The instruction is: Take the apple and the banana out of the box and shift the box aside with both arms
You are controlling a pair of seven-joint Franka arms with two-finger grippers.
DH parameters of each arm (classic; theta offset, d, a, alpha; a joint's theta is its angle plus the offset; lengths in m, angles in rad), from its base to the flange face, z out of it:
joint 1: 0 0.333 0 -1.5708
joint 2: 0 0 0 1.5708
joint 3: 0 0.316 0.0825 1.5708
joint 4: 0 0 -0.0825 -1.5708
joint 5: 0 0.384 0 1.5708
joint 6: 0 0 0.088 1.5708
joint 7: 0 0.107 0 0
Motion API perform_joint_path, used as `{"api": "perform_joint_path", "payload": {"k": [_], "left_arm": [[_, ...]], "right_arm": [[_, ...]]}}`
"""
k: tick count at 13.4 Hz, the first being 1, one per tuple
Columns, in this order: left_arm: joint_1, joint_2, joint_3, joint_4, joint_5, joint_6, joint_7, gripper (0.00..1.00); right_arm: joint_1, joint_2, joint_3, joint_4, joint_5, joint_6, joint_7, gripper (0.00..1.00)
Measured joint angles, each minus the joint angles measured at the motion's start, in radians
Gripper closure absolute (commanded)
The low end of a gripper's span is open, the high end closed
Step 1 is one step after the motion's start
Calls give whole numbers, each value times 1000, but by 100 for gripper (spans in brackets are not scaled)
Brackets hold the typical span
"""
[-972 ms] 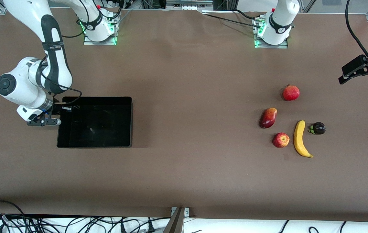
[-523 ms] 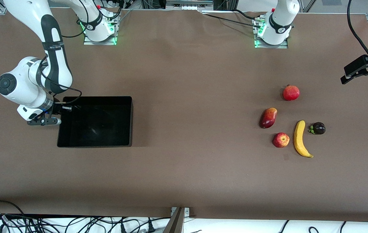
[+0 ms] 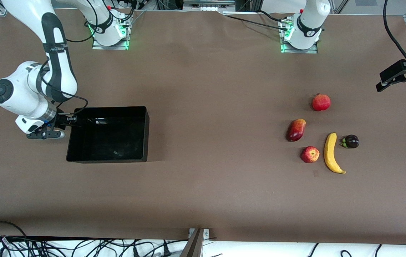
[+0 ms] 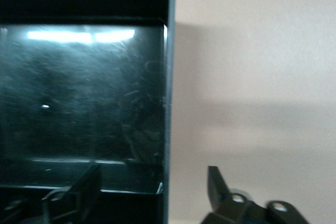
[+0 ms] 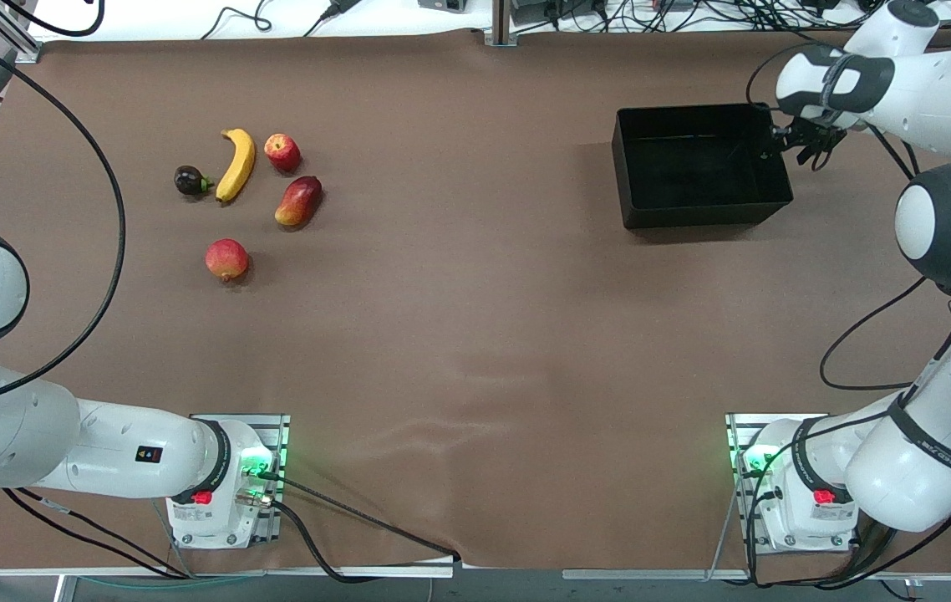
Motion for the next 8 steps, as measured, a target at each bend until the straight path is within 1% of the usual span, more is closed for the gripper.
{"api": "perform_joint_path", "payload": {"k": [2,4,5,6,8], "left_arm": [[1,0,0,0,0,0,0,0],[1,0,0,-1,0,0,0,0],[2,0,0,-1,0,0,0,0],[2,-1,0,-2,0,0,0,0],[3,-1,0,-2,0,0,0,0]], "right_arm": [[0,-8,-22,118,-13,-180,-1,0],[0,-14,-48,242,-75,-355,-1,0],[0,-19,-59,313,-114,-468,-1,0],[0,-25,-64,398,-149,-587,8,0],[7,-33,-65,570,-174,-781,78,0]]}}
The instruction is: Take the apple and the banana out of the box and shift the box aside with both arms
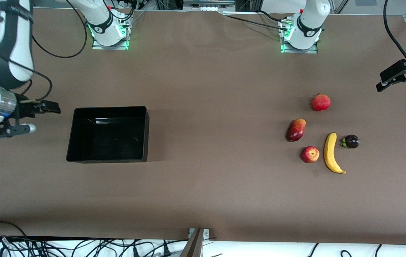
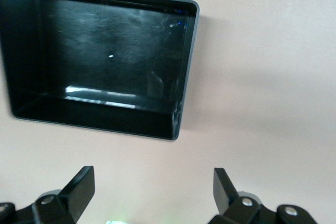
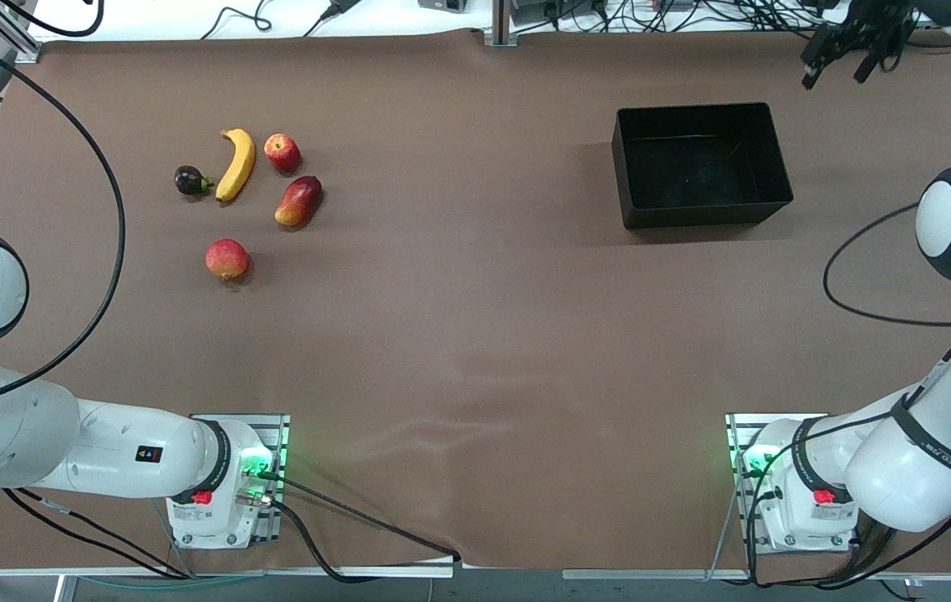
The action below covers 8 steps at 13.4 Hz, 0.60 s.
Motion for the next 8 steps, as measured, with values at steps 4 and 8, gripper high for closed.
{"api": "perform_joint_path", "payload": {"k": [4,8], "left_arm": [[0,0,-1,-1,0,0,1,0],[0,0,-13,-9,0,-4,4,0]], "right_arm": [[17,-1,-6,147,-9,-224,46,0],[14,-2,-11,176,-34,-248,47,0]]}}
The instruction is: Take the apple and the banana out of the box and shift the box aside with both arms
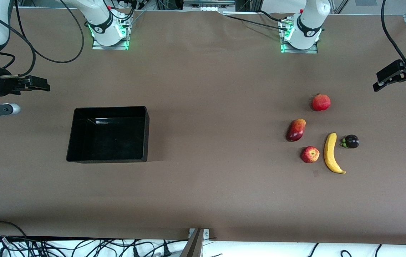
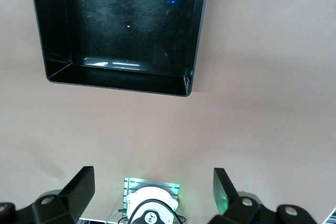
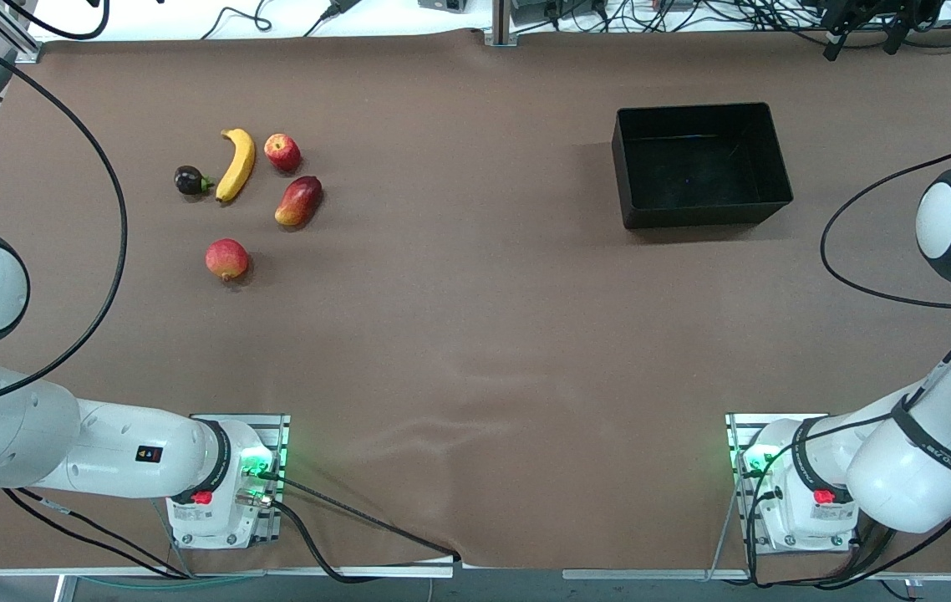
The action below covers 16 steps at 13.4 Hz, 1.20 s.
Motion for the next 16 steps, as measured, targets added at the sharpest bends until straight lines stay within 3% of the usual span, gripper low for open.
{"api": "perform_joint_path", "payload": {"k": [1,2,4,6,8,11,14,16], "left_arm": [[0,0,-1,-2,4,0,1,0],[0,0,-1,-5,12,0,1,0],[1,0,-1,-7,16,0,1,0],[1,0,-1,-7,17,0,1,0],[1,0,-1,-8,17,0,1,0],[1,-1,-1,-8,17,0,2,0],[1,-1,-1,-9,17,0,2,0],[1,-1,-1,-9,17,0,2,0]], "right_arm": [[-17,-5,35,2,-25,0,12,0],[-72,-21,120,2,-61,1,31,0],[-250,-72,349,-19,-140,25,69,0],[-396,-151,530,-102,-205,96,116,0],[-505,-240,642,-214,-230,151,133,0],[-638,-361,744,-375,-234,273,135,0],[-682,-396,754,-417,-234,440,136,0],[-684,-411,757,-415,-234,431,141,0]]}}
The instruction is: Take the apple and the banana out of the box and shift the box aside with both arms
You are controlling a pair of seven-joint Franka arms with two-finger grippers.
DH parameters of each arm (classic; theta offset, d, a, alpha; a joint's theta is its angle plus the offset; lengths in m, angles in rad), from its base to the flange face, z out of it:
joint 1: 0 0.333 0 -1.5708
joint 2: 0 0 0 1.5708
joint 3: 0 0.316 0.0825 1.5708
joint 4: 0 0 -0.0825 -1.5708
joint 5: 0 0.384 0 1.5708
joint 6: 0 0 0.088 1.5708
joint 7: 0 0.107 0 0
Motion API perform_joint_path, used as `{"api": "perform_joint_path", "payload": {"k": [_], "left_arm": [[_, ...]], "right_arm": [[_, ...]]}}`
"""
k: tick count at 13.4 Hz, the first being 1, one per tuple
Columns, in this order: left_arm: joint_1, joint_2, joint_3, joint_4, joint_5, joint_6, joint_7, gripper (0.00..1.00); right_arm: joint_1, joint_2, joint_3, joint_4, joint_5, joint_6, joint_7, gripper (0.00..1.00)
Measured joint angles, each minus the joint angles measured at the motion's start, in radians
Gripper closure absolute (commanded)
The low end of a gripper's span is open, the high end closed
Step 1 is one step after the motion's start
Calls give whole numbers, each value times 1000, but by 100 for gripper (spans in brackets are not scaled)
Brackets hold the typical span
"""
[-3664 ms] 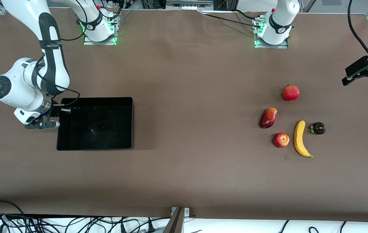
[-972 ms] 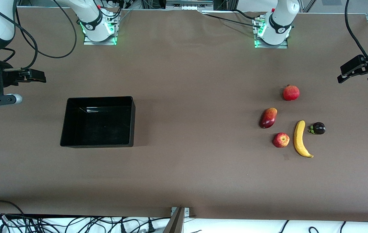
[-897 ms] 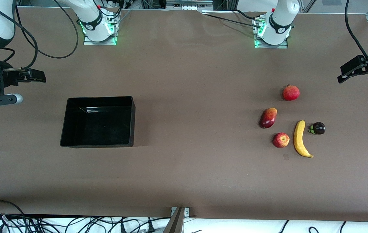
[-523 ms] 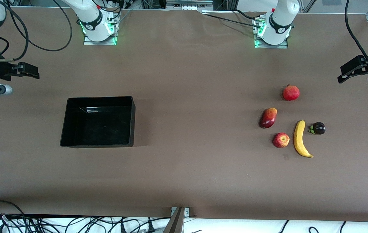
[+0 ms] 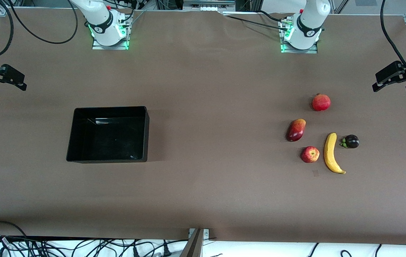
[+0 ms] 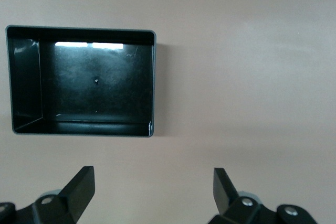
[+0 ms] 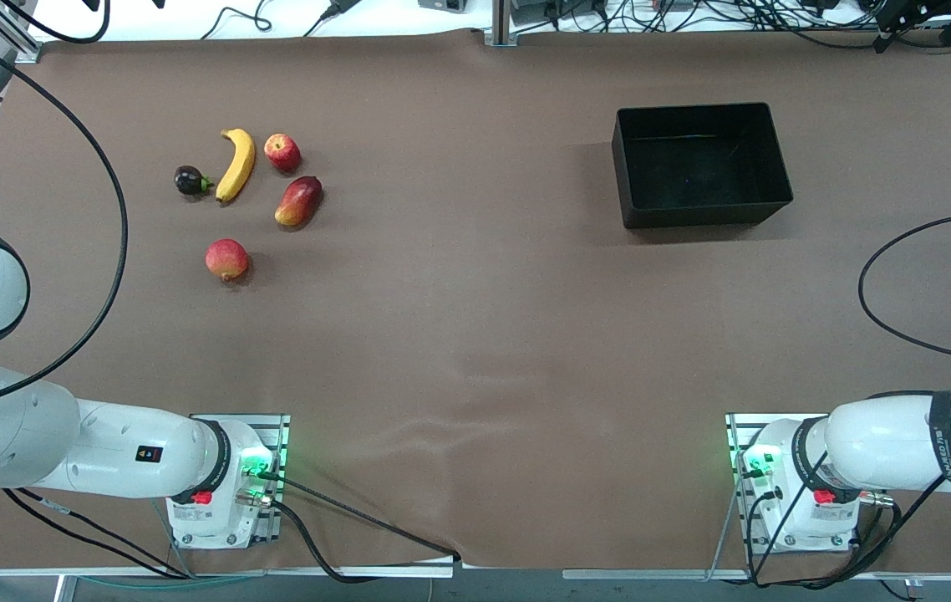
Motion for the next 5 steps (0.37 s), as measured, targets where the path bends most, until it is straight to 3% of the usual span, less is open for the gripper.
{"api": "perform_joint_path", "payload": {"k": [5], "left_arm": [[0,0,0,-1,0,0,0,0]], "right_arm": [[0,-12,9,1,4,-20,149,0]]}}
